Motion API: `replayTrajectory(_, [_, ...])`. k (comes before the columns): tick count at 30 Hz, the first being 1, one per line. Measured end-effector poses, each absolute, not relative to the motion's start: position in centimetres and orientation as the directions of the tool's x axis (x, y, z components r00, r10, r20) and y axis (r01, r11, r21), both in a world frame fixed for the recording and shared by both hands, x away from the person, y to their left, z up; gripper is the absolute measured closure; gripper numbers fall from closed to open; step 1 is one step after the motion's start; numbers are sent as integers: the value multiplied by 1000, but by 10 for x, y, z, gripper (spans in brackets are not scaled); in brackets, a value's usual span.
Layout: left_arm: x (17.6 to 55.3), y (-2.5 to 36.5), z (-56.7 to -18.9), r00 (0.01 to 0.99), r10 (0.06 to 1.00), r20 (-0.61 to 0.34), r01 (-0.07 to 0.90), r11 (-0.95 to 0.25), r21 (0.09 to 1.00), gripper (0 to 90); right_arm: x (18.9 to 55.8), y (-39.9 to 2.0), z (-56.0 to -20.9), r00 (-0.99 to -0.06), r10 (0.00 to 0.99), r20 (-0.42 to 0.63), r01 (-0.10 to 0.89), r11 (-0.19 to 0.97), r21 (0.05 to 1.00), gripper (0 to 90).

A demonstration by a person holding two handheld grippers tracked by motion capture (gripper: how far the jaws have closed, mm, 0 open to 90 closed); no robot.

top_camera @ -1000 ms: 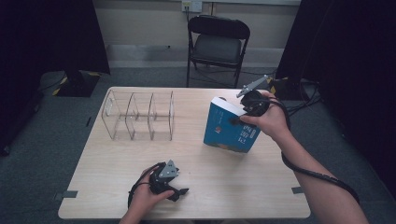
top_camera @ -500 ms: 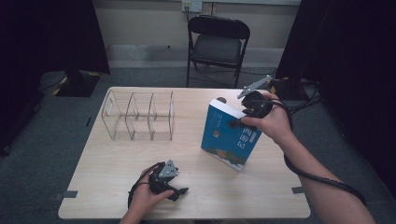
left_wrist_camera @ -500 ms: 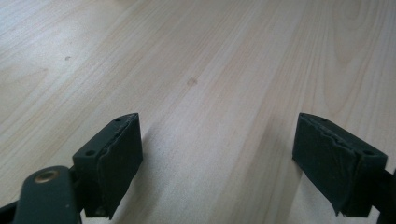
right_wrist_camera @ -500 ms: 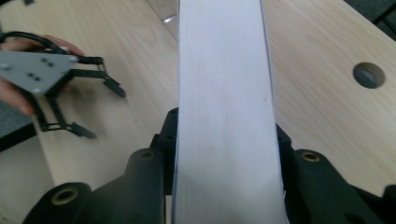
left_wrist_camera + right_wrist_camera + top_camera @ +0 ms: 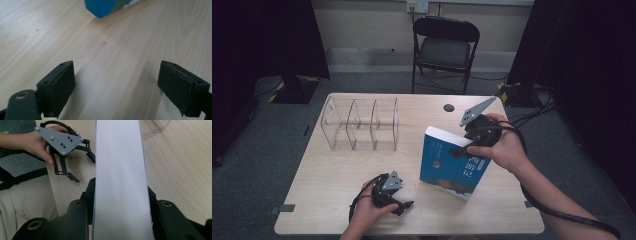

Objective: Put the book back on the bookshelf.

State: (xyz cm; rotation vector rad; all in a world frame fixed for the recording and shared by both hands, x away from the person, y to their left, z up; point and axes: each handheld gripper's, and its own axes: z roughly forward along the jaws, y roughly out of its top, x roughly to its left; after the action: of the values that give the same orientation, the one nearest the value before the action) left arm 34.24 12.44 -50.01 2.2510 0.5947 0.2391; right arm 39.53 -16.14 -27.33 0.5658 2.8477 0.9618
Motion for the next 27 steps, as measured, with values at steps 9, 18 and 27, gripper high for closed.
replayTrajectory(9, [343, 123, -501, 865, 501, -18, 356, -588, 726, 81, 385, -158, -283, -948, 319, 21, 270, 764, 587, 612])
replayTrajectory(18, [345, 121, -502, 859, 511, -17, 370, -598, 711, 0, 388, -161, -287, -949, 315, 1, 255, 768, 587, 609])
replayTrajectory(27, [345, 121, -501, 859, 511, -16, 369, -598, 711, 0, 388, -161, -287, -954, 299, 0, 242, 774, 585, 609])
